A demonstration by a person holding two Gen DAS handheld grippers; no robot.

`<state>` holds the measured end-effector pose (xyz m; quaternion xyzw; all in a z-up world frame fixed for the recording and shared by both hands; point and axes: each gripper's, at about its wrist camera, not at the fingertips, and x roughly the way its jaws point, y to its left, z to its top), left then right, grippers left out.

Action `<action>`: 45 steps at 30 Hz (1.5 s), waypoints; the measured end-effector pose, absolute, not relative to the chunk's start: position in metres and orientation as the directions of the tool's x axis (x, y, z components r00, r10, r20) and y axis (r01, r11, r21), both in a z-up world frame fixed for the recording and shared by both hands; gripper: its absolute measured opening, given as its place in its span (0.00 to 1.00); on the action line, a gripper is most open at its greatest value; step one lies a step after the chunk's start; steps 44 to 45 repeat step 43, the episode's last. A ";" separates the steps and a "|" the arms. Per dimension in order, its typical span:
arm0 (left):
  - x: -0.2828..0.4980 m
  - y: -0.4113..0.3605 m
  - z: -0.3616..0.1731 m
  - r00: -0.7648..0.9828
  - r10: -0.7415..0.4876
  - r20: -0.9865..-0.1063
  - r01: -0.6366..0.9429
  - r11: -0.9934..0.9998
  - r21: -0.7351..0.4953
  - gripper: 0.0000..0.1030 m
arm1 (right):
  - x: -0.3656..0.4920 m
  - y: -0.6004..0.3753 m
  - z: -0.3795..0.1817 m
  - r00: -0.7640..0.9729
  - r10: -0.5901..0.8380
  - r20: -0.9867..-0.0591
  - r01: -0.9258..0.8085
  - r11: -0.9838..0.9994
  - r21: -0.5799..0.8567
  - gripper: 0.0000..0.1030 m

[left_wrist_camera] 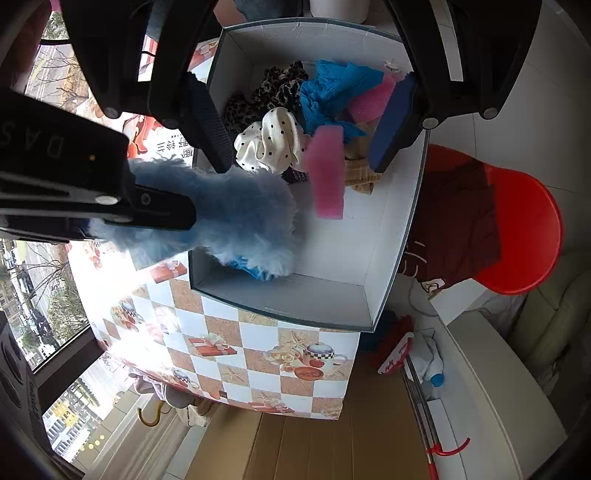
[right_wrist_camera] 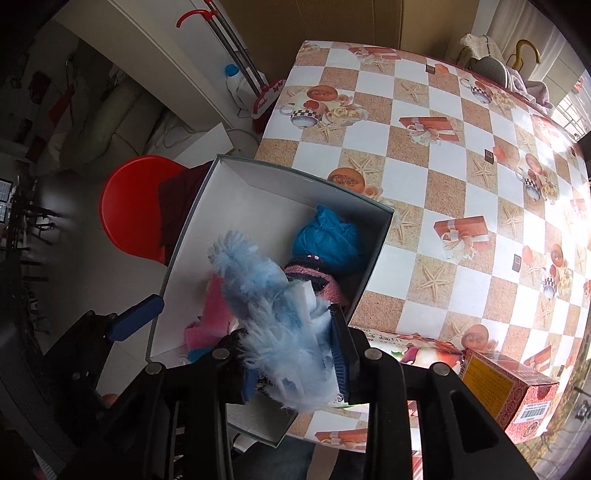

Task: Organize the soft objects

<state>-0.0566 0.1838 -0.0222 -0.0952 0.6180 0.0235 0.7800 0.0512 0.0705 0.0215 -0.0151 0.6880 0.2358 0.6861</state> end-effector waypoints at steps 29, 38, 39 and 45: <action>-0.068 0.193 -0.018 0.229 -0.037 -0.973 -0.200 0.976 -0.084 1.00 | 0.049 0.066 0.035 -0.051 0.262 -0.964 -0.353 0.898 0.262 0.99; -0.072 0.193 -0.023 0.216 -0.032 -0.976 -0.205 0.976 -0.078 1.00 | 0.046 0.070 0.034 -0.061 0.263 -0.963 -0.357 0.895 0.267 0.99; -0.072 0.194 -0.022 0.227 -0.040 -0.973 -0.207 0.974 -0.088 1.00 | 0.045 0.070 0.034 -0.064 0.263 -0.963 -0.357 0.895 0.268 0.99; -0.077 0.202 -0.013 0.318 -0.130 -0.939 -0.220 0.953 -0.207 1.00 | 0.044 0.069 0.033 -0.063 0.263 -0.963 -0.350 0.898 0.268 0.99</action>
